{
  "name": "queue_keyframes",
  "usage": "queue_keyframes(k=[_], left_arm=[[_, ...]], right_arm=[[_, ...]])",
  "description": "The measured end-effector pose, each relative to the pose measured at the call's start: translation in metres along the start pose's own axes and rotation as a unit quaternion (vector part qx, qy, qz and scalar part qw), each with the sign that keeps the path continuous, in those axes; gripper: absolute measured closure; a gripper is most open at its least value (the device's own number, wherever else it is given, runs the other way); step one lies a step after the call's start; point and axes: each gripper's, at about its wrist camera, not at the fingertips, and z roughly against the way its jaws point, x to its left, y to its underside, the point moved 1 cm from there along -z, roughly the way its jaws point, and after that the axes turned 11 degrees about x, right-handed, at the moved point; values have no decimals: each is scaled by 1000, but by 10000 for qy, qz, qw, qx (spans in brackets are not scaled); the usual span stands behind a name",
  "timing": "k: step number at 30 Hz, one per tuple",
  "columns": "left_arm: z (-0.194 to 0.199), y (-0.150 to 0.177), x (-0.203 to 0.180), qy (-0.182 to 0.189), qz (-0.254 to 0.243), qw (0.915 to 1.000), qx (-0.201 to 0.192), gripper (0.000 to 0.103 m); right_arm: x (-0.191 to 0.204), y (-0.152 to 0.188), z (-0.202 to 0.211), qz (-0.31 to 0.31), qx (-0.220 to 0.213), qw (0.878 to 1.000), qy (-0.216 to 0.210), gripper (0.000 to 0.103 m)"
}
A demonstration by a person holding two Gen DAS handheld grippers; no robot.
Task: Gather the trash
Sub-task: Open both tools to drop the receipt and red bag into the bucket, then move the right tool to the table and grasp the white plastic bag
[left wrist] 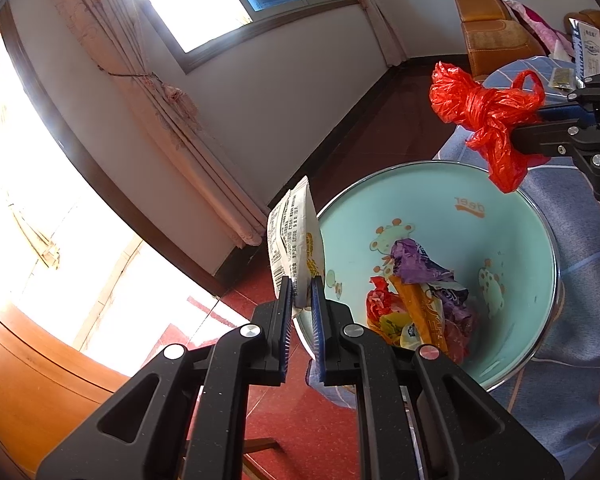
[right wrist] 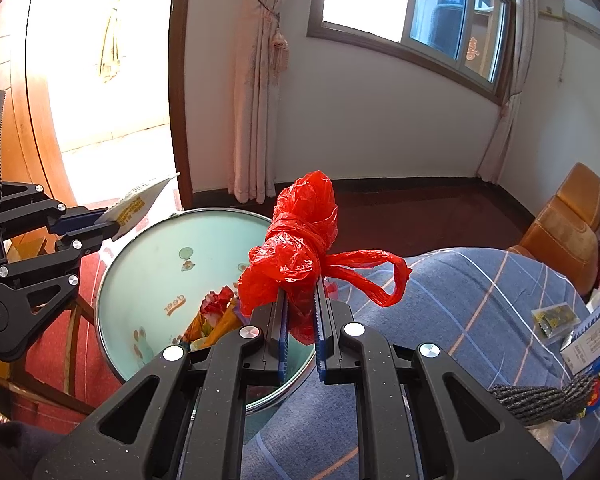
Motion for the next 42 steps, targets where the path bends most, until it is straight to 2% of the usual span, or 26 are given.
queue_keyframes(k=[8,10,12,13,14,15,18,20,28,31,38,42], left_arm=[[1,0,-1,20,-4,10000,-8,90],[1,0,-1,13,-2,10000,-24,90],[2,0,0,-25,16,10000,-37,82],[2,0,0,-51,32,10000,-51,70],[3,0,1,-82,51,9999,-70,61],[3,0,3,-107,76,9999,-96,59],[3,1,3,-144,102,9998,-105,55],[4,1,5,-182,126,9997,-128,43],[5,1,2,-185,107,9997,-130,34],[6,0,0,-178,91,9997,-151,23],[7,1,-16,82,26,9998,-172,22],[9,1,-33,328,-22,9992,-216,22]], right_arm=[[-1,1,-3,-11,38,9999,-103,88],[0,1,-3,15,40,9999,-102,82],[0,2,-4,-14,56,9999,-135,79],[0,2,-5,-24,58,9999,-134,76],[-1,1,-5,-37,55,9999,-137,67],[-1,1,-5,-61,51,9999,-148,62],[-1,2,-5,-77,40,9999,-148,60],[-2,2,-4,-97,30,9999,-132,56],[-4,10,-4,-214,51,9997,-101,50],[-5,12,-2,-294,58,9995,-63,45],[-31,39,23,-870,133,9958,255,42],[-66,73,44,-1582,237,9851,633,42]])
